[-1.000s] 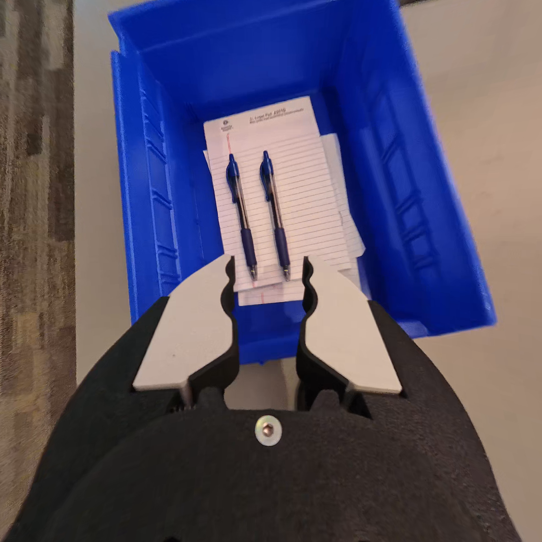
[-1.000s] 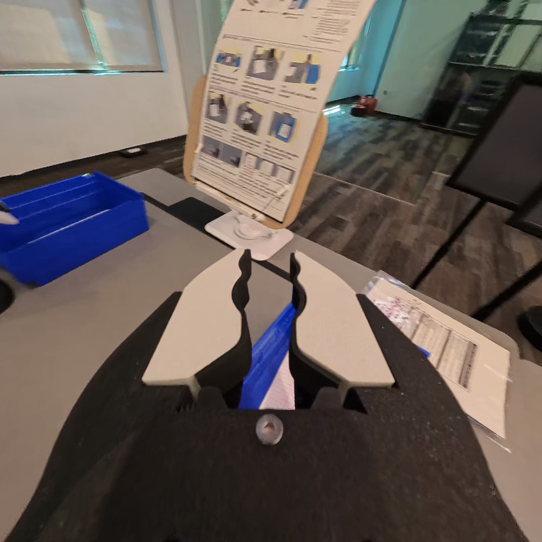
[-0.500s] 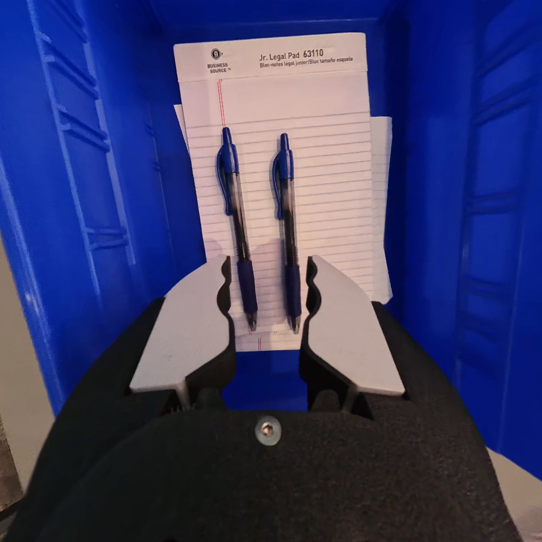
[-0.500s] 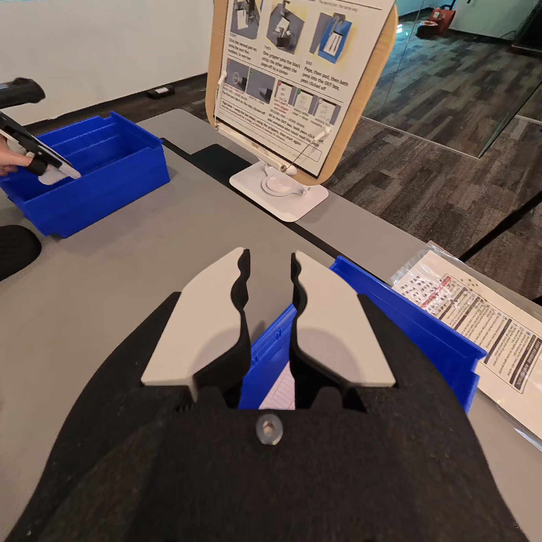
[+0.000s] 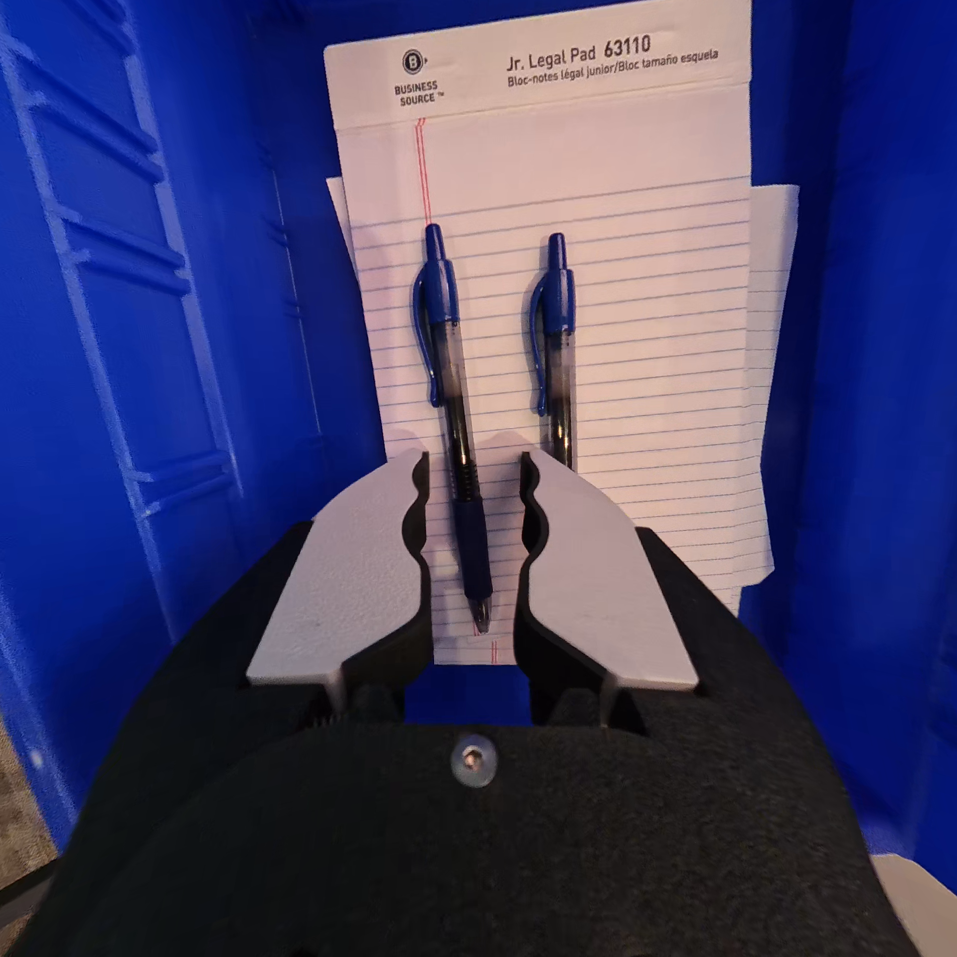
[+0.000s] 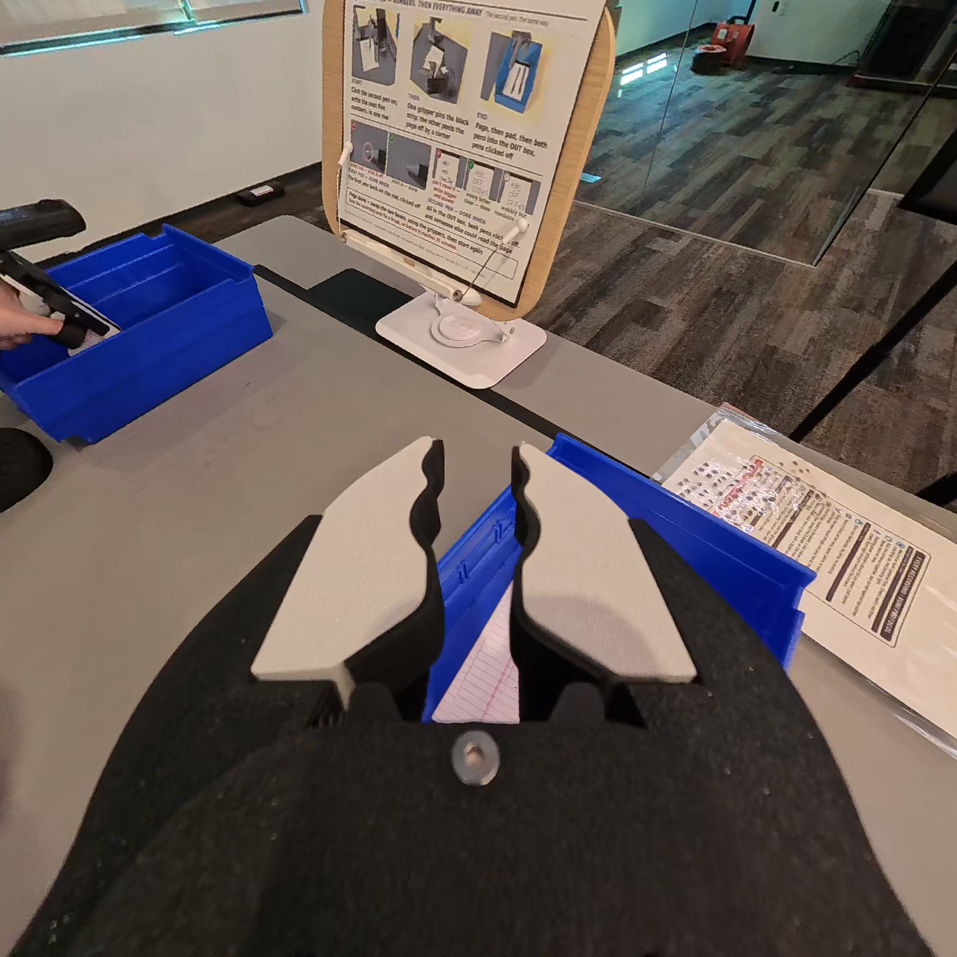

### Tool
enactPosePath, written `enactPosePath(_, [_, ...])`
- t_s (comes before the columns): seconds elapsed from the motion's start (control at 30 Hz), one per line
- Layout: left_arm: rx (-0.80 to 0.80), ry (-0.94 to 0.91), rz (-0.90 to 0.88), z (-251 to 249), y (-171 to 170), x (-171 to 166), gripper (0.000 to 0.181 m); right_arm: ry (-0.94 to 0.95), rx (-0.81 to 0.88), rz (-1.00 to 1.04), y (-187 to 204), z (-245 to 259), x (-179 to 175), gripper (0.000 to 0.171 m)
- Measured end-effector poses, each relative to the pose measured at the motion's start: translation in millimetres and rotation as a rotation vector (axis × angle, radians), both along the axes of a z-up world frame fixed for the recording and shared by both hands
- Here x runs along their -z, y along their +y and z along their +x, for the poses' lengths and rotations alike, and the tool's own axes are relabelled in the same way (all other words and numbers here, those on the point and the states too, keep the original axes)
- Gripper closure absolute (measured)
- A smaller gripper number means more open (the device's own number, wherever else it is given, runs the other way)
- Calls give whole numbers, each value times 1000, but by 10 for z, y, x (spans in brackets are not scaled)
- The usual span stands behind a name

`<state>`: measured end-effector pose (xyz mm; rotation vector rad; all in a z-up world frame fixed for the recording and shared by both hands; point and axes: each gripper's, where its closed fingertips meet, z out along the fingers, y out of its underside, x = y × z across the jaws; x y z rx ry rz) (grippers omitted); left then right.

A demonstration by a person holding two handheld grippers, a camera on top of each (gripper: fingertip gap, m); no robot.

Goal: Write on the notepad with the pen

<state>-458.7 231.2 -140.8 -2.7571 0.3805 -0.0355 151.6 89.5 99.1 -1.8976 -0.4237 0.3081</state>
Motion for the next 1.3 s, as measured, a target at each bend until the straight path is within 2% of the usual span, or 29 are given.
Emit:
enactPosePath(0.3, [38, 14, 61, 38, 12, -3, 157, 5, 8, -12, 19, 40, 40, 147])
enactPosePath(0.43, [53, 25, 58, 28, -3, 2, 171, -11, 20, -26, 32, 61, 80, 147])
enactPosePath(1.3, [32, -36, 35, 26, -8, 17, 172, -8, 48, -86, 96, 161, 226, 147])
